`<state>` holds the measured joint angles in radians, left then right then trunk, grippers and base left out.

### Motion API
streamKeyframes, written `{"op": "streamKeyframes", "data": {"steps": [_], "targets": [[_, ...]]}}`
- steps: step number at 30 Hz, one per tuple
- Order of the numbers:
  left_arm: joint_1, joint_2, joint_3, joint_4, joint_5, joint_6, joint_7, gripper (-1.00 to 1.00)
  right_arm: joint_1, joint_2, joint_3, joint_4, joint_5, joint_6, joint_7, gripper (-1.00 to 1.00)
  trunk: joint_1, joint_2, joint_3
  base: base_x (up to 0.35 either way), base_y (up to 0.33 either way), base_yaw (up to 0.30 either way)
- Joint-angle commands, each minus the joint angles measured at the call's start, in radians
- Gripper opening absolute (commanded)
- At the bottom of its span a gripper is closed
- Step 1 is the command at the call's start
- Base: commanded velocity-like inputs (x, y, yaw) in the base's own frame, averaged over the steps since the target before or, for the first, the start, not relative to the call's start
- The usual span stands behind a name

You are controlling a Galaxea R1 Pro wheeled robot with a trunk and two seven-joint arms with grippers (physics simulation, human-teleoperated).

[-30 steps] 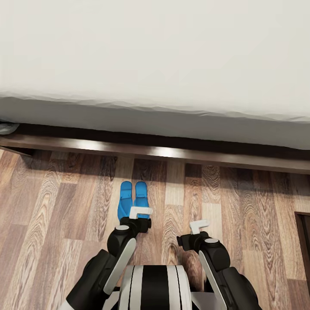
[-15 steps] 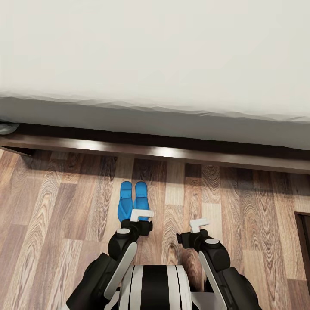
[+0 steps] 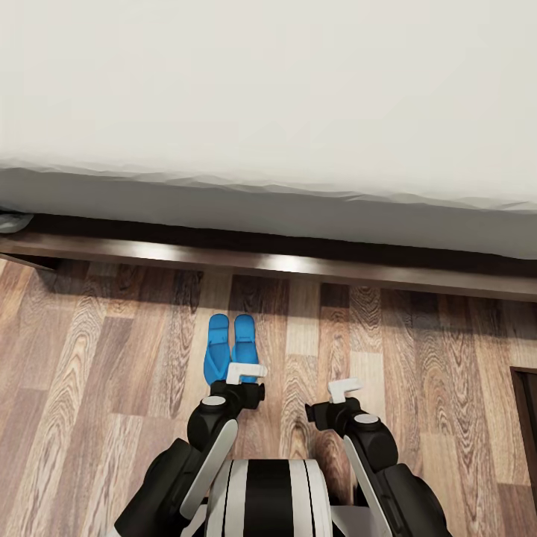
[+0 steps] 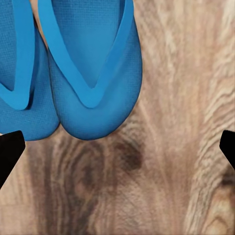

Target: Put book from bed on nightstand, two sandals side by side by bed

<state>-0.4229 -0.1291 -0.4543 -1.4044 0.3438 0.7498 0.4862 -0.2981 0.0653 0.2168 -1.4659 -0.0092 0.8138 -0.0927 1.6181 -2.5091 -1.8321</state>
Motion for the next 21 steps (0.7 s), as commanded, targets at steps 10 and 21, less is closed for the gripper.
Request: {"op": "streamKeyframes", "data": {"steps": [10,21], "targets": [[0.000,0.000,-0.001,0.001,0.015,0.003,0.012,1.00,0.002,0.001,0.002,-0.003,-0.001,0.004,-0.007,1.00,0.000,0.000,0.000,0.000,0.000,0.000],[0.000,0.000,-0.001,0.006,0.012,0.003,0.012,1.00,0.002,0.001,0.001,-0.004,0.000,0.004,-0.009,1.00,0.000,0.000,0.001,0.000,0.000,0.000]]}}
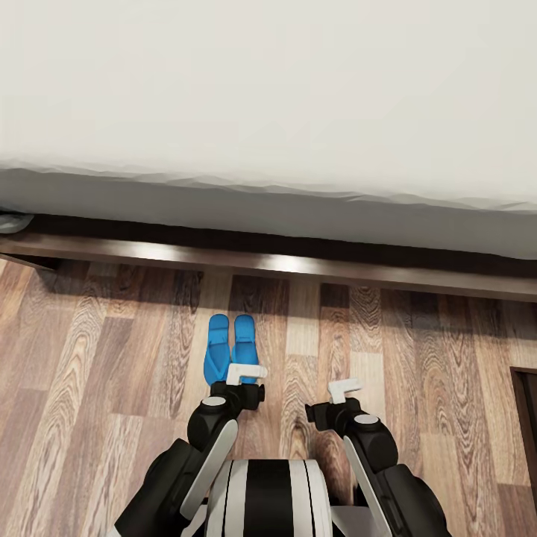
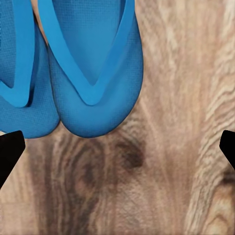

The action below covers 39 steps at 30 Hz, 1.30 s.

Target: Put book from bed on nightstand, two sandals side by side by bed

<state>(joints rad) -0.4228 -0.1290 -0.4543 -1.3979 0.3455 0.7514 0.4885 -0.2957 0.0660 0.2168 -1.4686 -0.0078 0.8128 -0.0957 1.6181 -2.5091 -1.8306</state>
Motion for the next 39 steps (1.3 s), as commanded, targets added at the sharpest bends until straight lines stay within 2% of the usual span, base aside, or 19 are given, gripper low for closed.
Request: {"op": "streamKeyframes", "data": {"steps": [1,39], "targets": [[-0.001,0.000,-0.001,-0.001,0.010,0.002,0.010,1.00,0.000,0.000,0.001,-0.001,-0.001,0.005,-0.006,1.00,0.000,0.000,0.000,0.000,0.000,0.000],[-0.001,-0.001,-0.001,0.021,0.009,0.007,0.001,1.00,0.004,0.000,-0.004,-0.008,0.001,0.003,-0.008,1.00,0.000,0.000,0.001,0.000,0.000,0.000]]}}
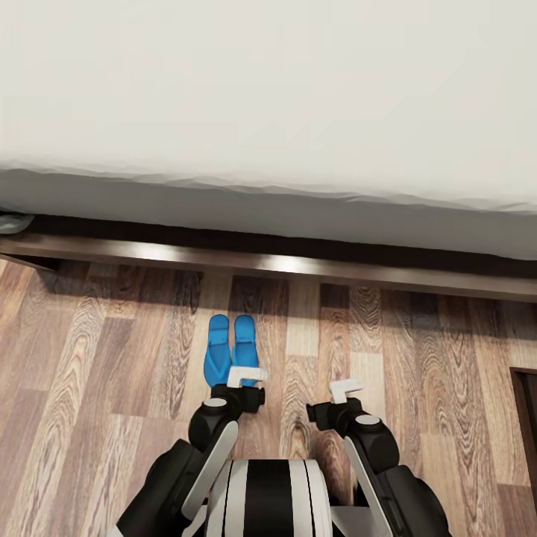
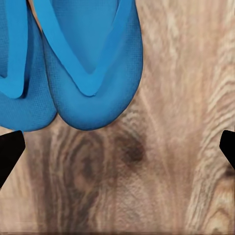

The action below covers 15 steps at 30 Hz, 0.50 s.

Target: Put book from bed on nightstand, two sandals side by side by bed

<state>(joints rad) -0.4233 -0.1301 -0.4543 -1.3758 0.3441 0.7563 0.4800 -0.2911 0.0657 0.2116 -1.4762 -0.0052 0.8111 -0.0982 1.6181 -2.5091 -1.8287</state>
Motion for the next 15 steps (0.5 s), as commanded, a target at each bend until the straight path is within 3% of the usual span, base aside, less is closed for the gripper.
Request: {"op": "streamKeyframes", "data": {"steps": [1,8,10,11,15], "targets": [[0.000,0.000,-0.001,0.007,0.010,0.002,0.008,1.00,0.000,0.000,0.000,-0.001,-0.001,0.005,-0.005,1.00,0.000,0.000,0.000,0.000,0.000,0.000],[0.000,-0.001,-0.001,0.035,0.010,0.000,0.003,1.00,0.000,-0.002,-0.011,0.000,0.000,0.005,-0.005,1.00,0.000,0.000,0.006,0.000,0.000,-0.025],[-0.001,-0.001,0.000,0.040,0.011,-0.001,0.002,1.00,0.000,-0.002,-0.023,0.000,0.000,0.004,-0.004,1.00,0.000,0.000,0.009,0.000,0.000,-0.056],[0.000,-0.001,0.000,0.045,0.011,-0.002,0.001,1.00,0.000,-0.003,-0.048,0.003,0.001,0.004,-0.004,1.00,0.000,0.000,0.010,0.000,0.000,-0.071],[0.000,-0.001,0.000,0.047,0.012,-0.003,0.000,1.00,0.000,-0.003,-0.058,0.007,0.002,0.004,-0.003,1.00,0.000,0.000,0.016,0.000,0.000,-0.074]]}}
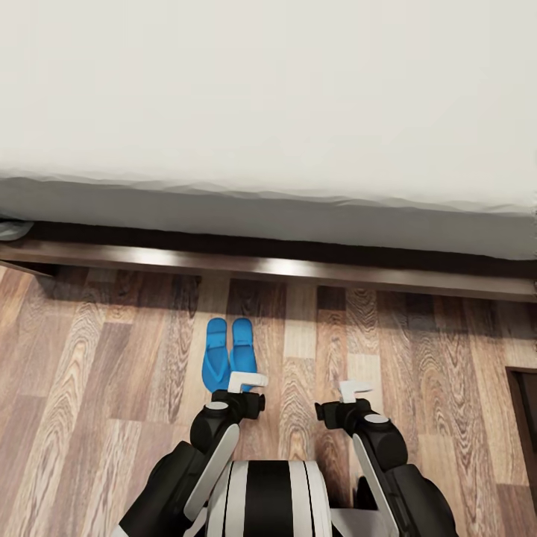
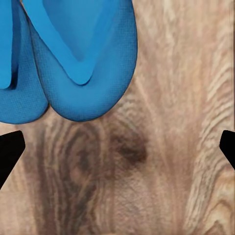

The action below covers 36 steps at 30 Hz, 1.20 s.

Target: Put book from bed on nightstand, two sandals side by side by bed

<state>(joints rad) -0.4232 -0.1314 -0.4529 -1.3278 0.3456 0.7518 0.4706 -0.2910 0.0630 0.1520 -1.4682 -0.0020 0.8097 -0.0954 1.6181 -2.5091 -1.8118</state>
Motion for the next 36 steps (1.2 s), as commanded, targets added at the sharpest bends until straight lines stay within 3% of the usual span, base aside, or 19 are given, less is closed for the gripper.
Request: {"op": "streamKeyframes", "data": {"steps": [1,36], "targets": [[-0.001,0.000,-0.001,-0.001,0.011,0.002,0.010,1.00,0.000,0.000,-0.001,0.000,0.000,0.005,-0.005,1.00,0.000,0.000,0.001,0.000,0.000,-0.077],[0.000,-0.001,-0.001,0.002,0.017,0.000,0.009,1.00,0.000,0.001,-0.003,0.002,-0.001,0.004,-0.007,1.00,0.000,0.000,0.046,0.000,0.000,-0.065]]}}
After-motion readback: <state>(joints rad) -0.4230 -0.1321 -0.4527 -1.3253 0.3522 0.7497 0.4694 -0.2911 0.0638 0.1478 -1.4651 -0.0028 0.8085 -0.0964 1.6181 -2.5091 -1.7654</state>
